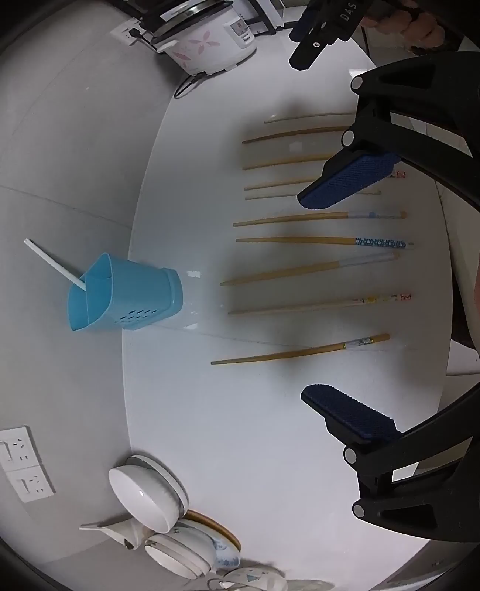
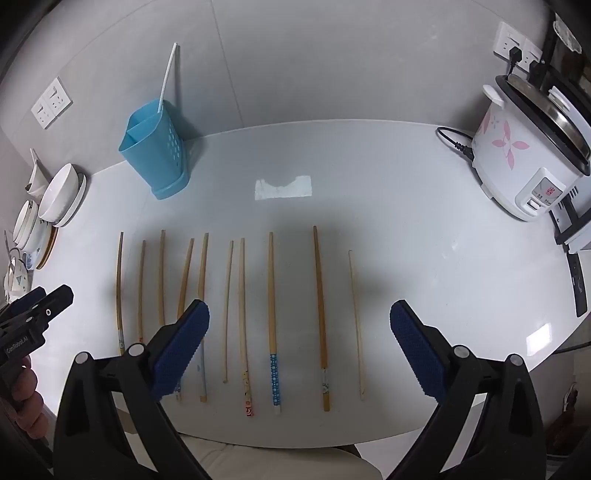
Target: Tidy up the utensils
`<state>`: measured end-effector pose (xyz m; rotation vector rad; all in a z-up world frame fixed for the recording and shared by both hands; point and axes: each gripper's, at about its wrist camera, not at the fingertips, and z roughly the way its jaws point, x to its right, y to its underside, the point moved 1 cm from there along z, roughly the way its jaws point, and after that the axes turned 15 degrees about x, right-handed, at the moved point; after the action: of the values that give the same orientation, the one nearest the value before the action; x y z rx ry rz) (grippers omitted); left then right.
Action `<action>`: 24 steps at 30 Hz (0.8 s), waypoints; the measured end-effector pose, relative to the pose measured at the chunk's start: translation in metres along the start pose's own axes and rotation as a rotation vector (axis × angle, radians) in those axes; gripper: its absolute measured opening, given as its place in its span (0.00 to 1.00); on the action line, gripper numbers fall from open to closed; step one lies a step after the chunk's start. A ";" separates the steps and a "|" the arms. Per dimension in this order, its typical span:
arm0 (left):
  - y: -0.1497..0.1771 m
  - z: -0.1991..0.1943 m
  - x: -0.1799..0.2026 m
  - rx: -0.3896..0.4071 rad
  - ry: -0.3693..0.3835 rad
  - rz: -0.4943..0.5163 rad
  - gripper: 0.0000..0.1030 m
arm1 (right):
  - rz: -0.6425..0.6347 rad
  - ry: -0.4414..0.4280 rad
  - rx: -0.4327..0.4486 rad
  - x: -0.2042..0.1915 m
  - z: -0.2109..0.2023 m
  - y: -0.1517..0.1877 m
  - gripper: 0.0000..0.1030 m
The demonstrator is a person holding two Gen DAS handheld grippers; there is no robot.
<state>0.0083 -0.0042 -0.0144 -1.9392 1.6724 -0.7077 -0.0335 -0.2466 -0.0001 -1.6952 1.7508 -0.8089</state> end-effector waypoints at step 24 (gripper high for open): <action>-0.001 0.006 0.003 -0.031 -0.013 0.000 0.91 | -0.005 0.000 -0.010 -0.003 0.007 0.009 0.92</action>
<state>0.0132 -0.0070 -0.0181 -1.9605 1.6854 -0.6718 -0.0347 -0.2439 -0.0116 -1.7072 1.7538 -0.8035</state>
